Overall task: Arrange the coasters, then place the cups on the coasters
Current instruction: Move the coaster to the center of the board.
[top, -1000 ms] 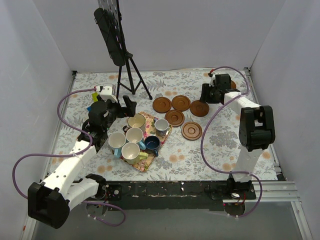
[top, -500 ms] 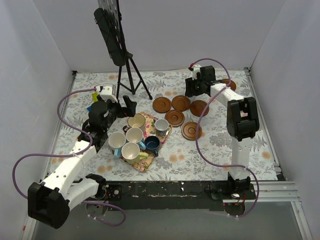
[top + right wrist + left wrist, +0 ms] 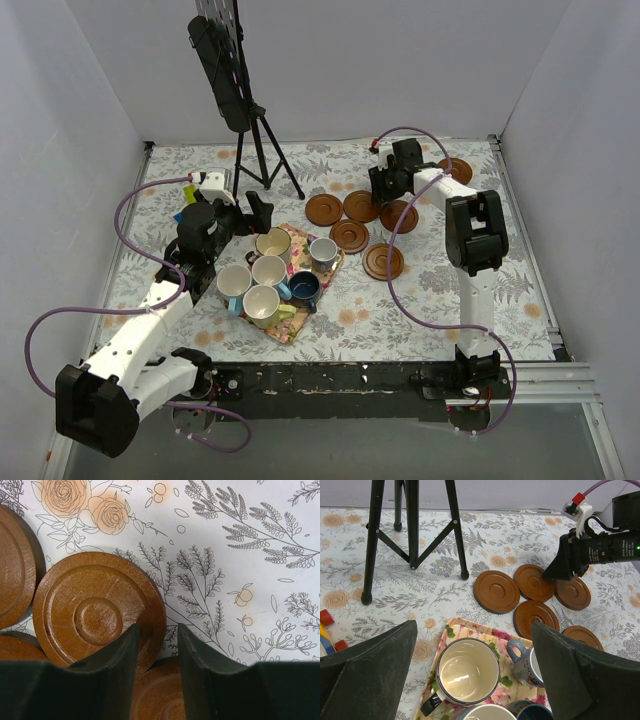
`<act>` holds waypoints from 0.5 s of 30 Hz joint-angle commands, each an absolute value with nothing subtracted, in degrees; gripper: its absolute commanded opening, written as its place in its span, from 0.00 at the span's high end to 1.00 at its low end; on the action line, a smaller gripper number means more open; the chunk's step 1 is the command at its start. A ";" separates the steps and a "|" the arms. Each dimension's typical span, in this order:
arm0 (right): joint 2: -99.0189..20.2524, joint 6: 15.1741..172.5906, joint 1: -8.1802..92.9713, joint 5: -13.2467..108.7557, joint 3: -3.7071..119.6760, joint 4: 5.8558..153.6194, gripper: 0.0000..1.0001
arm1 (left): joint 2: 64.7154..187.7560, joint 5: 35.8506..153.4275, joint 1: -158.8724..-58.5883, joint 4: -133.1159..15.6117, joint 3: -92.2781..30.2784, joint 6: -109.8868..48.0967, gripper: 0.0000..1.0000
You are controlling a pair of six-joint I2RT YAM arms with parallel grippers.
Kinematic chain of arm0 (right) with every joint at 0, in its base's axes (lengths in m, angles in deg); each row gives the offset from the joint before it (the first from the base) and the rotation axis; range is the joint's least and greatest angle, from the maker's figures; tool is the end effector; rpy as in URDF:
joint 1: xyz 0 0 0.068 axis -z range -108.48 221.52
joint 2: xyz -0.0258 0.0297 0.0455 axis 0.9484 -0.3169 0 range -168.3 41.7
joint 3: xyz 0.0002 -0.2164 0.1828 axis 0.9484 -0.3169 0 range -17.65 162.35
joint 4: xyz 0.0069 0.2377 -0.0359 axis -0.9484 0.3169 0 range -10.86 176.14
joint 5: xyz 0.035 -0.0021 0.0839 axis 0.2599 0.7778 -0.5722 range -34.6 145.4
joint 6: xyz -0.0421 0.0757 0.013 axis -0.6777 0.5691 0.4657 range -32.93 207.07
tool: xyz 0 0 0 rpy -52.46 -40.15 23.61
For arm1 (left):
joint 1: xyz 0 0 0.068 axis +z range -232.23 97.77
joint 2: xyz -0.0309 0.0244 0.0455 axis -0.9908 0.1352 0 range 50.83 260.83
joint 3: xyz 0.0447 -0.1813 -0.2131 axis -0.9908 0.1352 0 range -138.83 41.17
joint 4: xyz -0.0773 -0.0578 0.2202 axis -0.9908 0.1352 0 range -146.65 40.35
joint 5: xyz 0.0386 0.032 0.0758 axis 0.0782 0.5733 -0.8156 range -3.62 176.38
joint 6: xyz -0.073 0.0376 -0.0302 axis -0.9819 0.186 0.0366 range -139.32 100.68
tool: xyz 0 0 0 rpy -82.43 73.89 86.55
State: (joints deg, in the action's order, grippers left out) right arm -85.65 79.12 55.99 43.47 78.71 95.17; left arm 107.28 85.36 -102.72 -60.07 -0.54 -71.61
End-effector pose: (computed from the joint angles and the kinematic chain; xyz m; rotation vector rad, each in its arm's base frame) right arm 0.4877 0.1522 0.1591 -0.5824 2.3191 0.3113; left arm 0.2319 -0.0852 0.3142 -0.5221 1.7839 -0.8906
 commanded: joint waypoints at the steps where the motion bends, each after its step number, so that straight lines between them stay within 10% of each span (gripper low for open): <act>1: -86.80 78.19 55.35 45.19 80.97 94.61 0.61 | 105.76 85.59 -103.06 -60.43 -0.93 -71.17 0.02; 15: -86.45 83.37 55.44 60.13 78.77 91.63 0.99 | 105.59 86.03 -103.15 -60.43 -1.02 -71.35 0.02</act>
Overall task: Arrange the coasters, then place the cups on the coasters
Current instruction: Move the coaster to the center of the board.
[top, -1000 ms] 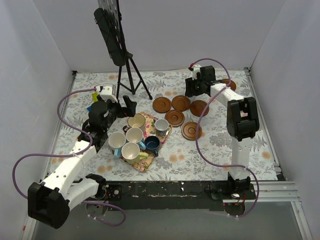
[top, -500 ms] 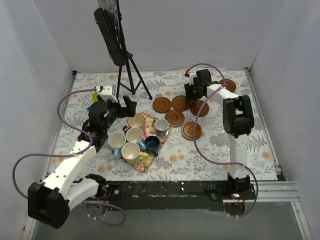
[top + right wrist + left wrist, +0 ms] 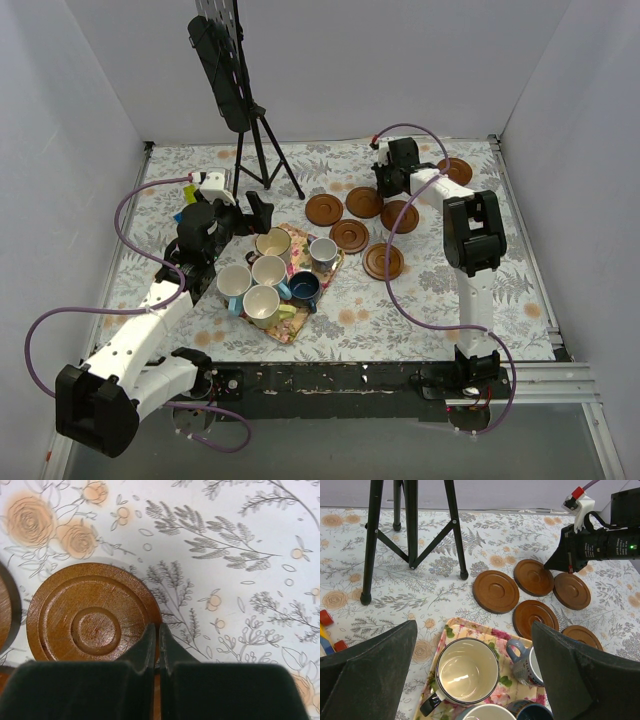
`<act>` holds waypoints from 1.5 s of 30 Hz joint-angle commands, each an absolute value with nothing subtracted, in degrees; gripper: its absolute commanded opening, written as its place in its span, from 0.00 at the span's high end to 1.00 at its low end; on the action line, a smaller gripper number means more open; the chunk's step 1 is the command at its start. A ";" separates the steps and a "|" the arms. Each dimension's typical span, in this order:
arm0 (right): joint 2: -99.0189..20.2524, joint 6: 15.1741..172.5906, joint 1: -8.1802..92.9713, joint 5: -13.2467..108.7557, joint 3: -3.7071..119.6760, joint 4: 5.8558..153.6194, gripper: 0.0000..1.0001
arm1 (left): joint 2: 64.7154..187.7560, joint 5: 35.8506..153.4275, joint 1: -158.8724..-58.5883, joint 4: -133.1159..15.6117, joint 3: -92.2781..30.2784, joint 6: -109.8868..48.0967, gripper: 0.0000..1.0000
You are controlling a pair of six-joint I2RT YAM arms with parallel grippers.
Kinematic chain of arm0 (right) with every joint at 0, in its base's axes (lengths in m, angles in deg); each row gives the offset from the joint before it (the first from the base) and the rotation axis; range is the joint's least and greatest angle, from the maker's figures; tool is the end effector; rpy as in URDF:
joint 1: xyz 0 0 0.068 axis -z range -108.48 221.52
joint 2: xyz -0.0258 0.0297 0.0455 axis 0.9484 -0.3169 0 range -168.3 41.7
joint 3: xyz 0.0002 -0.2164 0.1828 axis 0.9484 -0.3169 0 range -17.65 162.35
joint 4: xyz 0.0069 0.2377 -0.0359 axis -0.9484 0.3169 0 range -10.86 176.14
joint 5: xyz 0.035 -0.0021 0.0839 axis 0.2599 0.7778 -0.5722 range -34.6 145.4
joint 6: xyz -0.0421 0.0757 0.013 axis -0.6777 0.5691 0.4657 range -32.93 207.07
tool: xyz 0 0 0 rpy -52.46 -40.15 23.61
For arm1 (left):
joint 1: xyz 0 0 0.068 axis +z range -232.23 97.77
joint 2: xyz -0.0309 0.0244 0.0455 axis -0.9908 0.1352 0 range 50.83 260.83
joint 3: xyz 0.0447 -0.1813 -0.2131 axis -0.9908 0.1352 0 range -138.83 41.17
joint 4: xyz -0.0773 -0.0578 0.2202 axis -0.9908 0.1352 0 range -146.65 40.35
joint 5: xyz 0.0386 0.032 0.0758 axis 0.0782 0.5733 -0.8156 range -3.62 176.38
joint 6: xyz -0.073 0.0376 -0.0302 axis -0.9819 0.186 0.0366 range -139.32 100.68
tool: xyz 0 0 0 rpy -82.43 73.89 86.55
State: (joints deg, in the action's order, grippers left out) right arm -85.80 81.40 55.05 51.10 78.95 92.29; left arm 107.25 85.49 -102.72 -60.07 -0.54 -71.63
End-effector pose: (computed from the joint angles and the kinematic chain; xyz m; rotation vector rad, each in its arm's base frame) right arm 0.4950 0.1525 0.1635 -0.4867 2.2931 0.1812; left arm 0.2317 -0.0853 0.3143 -0.5208 1.7842 -0.8929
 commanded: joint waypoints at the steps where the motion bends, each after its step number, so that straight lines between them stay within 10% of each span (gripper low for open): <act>1: -86.53 83.90 55.61 61.01 78.77 91.62 0.99 | 105.50 86.11 -103.24 -60.43 -1.02 -71.35 0.02; 14: -80.23 87.87 60.54 60.60 71.84 88.22 0.98 | 105.50 85.94 -103.50 -60.43 -1.02 -71.26 0.02; 20: -77.04 81.63 59.57 48.98 72.86 88.18 0.54 | 105.59 86.20 -103.50 -60.34 -1.11 -71.35 0.02; 33: -85.56 76.26 55.79 47.04 80.61 93.82 0.31 | 105.85 85.67 -103.59 -60.43 -1.02 -71.08 0.02; 45: -89.70 73.97 53.15 53.73 86.15 97.68 0.38 | 105.59 85.41 -103.50 -60.34 -1.02 -71.00 0.02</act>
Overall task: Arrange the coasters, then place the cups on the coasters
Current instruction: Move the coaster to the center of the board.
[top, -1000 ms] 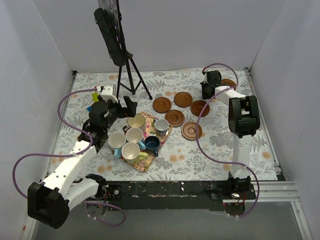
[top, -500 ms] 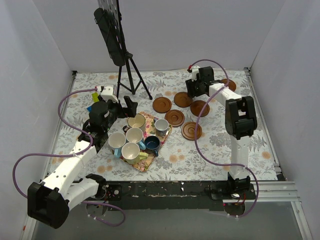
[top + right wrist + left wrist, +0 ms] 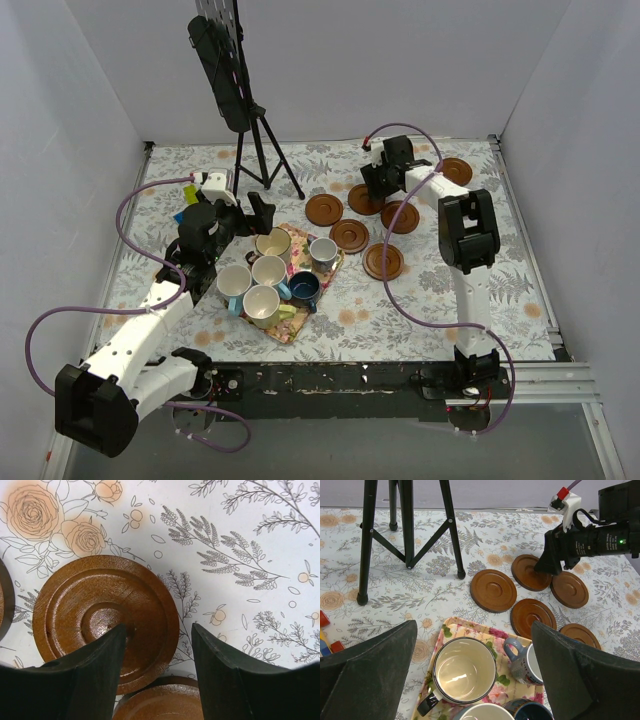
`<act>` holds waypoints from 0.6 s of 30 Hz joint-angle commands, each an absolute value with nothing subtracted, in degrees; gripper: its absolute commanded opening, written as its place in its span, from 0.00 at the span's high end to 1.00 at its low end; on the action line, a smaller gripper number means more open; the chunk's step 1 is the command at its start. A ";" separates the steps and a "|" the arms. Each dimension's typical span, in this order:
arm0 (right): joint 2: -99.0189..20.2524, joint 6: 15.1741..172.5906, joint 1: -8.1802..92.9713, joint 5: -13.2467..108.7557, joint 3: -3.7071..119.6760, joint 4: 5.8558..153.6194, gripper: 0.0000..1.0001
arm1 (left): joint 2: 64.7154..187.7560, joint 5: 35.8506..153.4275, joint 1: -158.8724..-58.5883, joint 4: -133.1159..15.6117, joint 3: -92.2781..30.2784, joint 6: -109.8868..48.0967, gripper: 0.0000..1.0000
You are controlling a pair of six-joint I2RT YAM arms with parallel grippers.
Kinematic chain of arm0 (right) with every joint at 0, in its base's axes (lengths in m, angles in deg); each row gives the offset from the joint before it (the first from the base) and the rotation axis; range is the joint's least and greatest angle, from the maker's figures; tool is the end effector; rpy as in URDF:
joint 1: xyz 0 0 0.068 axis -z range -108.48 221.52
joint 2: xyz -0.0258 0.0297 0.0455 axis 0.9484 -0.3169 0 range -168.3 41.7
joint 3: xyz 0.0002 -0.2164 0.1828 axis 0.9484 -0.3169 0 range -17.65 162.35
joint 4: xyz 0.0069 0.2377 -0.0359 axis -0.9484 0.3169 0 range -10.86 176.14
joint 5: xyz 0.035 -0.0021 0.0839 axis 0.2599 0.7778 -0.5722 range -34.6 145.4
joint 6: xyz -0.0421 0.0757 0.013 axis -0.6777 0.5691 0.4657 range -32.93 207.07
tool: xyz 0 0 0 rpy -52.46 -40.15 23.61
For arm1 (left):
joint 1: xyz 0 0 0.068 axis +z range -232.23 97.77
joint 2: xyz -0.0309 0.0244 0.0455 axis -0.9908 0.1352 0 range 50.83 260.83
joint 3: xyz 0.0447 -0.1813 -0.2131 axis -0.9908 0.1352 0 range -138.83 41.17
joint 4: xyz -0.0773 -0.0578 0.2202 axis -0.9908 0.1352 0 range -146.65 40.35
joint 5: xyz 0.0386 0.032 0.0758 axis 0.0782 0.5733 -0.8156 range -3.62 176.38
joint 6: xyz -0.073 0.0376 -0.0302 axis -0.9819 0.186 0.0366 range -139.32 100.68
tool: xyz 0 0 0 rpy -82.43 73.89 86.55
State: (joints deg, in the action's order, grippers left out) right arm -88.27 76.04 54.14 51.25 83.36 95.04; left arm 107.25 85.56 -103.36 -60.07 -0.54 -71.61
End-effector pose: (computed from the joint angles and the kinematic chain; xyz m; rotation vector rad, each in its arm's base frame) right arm 0.5019 0.1630 0.1621 -0.6124 2.2746 0.1395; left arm 0.2307 -0.0880 0.3143 -0.5101 1.7892 -0.9014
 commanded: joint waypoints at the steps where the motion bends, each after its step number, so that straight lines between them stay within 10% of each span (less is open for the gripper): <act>1: -90.05 73.89 53.15 53.64 86.32 98.21 0.39 | 105.59 85.41 -103.50 -60.34 -1.02 -71.00 0.02; 18: -91.81 81.96 57.89 66.20 86.42 101.20 0.63 | 105.32 85.15 -103.68 -60.43 -0.84 -71.00 0.02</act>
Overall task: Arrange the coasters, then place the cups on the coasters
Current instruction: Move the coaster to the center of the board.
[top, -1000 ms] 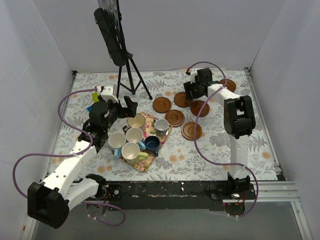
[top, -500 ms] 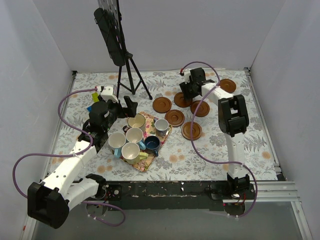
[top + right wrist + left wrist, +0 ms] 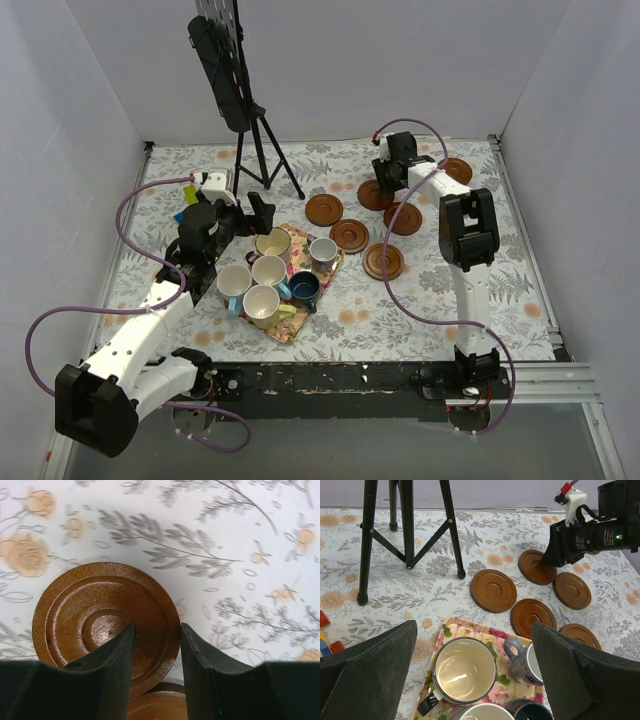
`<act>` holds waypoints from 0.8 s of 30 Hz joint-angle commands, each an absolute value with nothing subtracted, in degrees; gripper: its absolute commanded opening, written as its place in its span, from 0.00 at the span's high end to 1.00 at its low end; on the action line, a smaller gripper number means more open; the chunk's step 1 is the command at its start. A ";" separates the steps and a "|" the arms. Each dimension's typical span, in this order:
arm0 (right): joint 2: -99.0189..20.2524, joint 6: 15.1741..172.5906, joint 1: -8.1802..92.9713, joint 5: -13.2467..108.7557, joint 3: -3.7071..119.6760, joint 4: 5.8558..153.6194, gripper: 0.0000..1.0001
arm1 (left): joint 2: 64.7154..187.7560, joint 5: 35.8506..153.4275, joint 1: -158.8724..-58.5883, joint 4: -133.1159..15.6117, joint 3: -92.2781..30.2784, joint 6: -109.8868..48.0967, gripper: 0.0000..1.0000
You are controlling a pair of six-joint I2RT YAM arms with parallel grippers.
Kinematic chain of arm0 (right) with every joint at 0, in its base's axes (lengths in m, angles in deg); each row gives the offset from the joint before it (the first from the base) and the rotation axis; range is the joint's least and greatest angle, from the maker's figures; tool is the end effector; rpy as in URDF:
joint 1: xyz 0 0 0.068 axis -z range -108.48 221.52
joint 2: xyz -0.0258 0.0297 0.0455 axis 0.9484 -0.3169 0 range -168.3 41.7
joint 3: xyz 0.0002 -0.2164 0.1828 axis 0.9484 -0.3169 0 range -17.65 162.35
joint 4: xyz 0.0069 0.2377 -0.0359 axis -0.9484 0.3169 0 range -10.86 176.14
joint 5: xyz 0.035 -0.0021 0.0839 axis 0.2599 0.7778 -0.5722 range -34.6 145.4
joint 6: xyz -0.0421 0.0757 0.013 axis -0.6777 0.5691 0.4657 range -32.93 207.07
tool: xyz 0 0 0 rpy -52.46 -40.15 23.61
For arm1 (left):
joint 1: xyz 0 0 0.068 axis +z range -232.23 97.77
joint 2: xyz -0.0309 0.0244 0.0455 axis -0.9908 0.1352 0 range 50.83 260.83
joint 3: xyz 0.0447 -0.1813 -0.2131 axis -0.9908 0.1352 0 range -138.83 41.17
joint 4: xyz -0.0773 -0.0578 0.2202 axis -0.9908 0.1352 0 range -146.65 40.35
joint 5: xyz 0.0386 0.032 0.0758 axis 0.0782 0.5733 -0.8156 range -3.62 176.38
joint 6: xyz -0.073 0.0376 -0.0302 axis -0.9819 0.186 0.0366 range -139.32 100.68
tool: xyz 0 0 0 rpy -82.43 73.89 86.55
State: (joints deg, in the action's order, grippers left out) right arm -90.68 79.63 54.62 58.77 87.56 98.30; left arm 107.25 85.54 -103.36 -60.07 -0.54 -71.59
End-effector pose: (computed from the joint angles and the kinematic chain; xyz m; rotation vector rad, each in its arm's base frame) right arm 0.5134 0.1513 0.1587 -0.4738 2.3300 0.0089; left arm 0.2307 -0.0879 0.3143 -0.5100 1.7891 -0.9009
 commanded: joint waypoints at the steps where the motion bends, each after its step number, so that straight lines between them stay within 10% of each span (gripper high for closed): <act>1: -91.46 82.67 58.42 66.73 85.72 101.12 0.64 | 105.32 85.23 -103.59 -60.43 -0.93 -71.00 0.02; 24: -79.59 92.43 66.68 72.88 65.24 98.21 0.66 | 105.76 85.94 -104.11 -60.52 -0.84 -71.35 0.02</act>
State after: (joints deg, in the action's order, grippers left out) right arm -79.93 92.50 65.89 69.46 69.46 92.53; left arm 107.23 85.58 -103.51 -60.07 -0.54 -71.61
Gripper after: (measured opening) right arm 0.448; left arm 0.981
